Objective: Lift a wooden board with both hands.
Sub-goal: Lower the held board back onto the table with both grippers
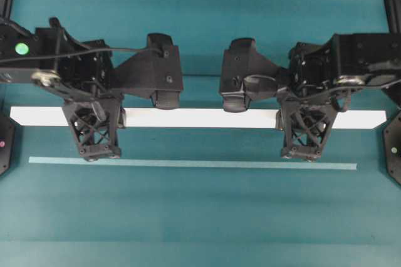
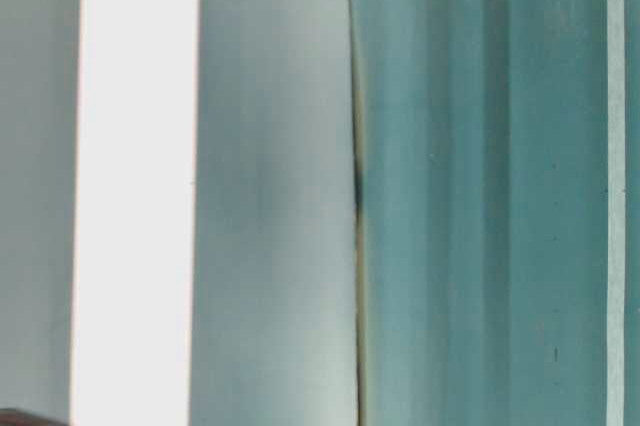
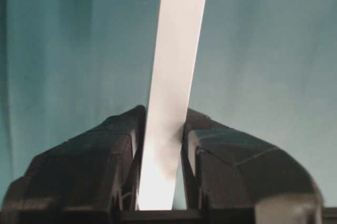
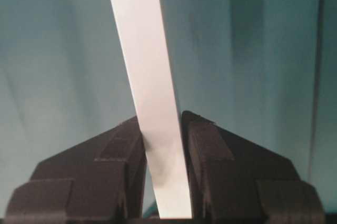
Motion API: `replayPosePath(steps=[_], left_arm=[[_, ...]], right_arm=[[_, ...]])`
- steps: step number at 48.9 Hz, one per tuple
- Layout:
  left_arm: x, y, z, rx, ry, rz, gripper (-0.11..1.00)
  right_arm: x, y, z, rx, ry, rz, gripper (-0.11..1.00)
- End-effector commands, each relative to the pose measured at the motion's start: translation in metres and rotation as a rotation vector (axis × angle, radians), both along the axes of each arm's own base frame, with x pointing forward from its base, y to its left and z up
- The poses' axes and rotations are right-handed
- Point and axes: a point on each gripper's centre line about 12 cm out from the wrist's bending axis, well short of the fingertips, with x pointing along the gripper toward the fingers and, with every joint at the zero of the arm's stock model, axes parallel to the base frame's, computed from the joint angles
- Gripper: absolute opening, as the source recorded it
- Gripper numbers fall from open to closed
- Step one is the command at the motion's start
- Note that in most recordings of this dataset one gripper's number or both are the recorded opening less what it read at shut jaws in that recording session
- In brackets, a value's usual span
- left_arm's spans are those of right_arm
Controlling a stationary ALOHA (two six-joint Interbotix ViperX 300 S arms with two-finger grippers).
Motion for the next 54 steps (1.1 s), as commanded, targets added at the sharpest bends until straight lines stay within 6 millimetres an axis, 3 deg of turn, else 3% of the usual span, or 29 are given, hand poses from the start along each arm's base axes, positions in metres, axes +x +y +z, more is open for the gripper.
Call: replayPosePath(steps=[1,11,36,54], left_arm=[[0.0,0.0,-0.008,-0.002,-0.035,0.007,0.18],[-0.008,-0.001,-0.054,-0.006,0.007,0.008,0.18],[-0.013,0.001,-0.112,-0.006,-0.013,0.011,0.18],[-0.009,-0.008,-0.149,-0.018,-0.022,0.018,0.18]], right_arm=[[0.0,0.001,-0.016,0.0,-0.002,0.004,0.21],[-0.002,0.003,-0.051,-0.003,-0.025,0.015,0.21],[0.002,0.01,-0.112,-0.002,-0.002,0.036,0.21],[0.0,0.016,-0.138,-0.003,0.015,0.053,0.21]])
